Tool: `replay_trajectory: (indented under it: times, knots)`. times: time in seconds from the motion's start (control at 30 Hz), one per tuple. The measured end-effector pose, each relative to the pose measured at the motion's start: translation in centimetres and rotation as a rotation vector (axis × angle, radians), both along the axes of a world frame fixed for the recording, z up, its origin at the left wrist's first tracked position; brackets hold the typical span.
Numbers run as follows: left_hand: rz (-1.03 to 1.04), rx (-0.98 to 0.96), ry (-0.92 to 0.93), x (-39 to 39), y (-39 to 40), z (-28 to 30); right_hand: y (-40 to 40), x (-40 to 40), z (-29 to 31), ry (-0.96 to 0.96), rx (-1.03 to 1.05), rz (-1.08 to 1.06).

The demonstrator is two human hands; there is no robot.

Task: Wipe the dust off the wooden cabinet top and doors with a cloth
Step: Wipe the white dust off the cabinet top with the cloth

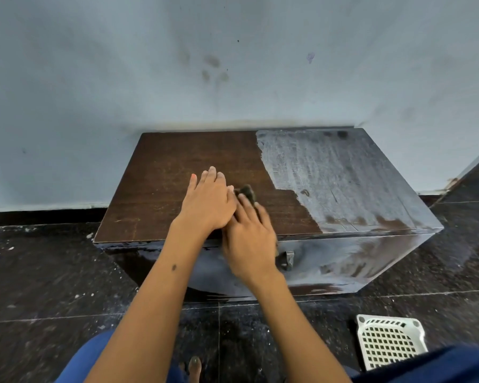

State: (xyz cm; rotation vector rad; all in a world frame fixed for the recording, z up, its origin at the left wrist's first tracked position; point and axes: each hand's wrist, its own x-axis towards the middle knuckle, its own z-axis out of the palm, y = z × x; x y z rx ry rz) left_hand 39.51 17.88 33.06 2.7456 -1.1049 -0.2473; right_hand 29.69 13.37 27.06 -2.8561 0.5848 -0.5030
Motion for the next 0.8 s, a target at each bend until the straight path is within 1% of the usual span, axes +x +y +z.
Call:
replay_trajectory:
  times: [0.07,0.13,0.27,0.37,0.47,0.67,0.73,0.8]
  knots:
    - [0.017,0.0,0.014,0.2,0.1,0.0,0.1,0.0,0.2,-0.001,0.022,0.053]
    - [0.031,0.012,0.031,0.3,0.1,-0.2,-1.1,-0.8,0.4,0.009,0.053,0.055]
    - [0.004,0.036,0.026,-0.2,-0.4,-0.4,-5.3,-3.8,0.5,0.07,0.053,-0.128]
    - [-0.038,0.04,0.026,-0.7,-1.0,-0.7,-6.8,-4.9,0.7,0.089,0.057,-0.166]
    - [-0.047,0.05,0.011,-1.0,-1.3,-0.8,-7.2,-3.2,0.6,0.103,0.047,-0.161]
    - [-0.049,0.069,0.005,-1.1,-1.7,-0.7,-10.6,4.5,2.1,0.196,0.104,-0.11]
    - [-0.049,0.08,-0.001,-1.2,-2.0,-0.8,-10.9,5.3,2.5,0.209,0.106,-0.101]
    - [-0.053,0.076,-0.015,-1.3,-2.3,-1.1,-10.4,4.1,2.3,0.19,0.117,-0.104]
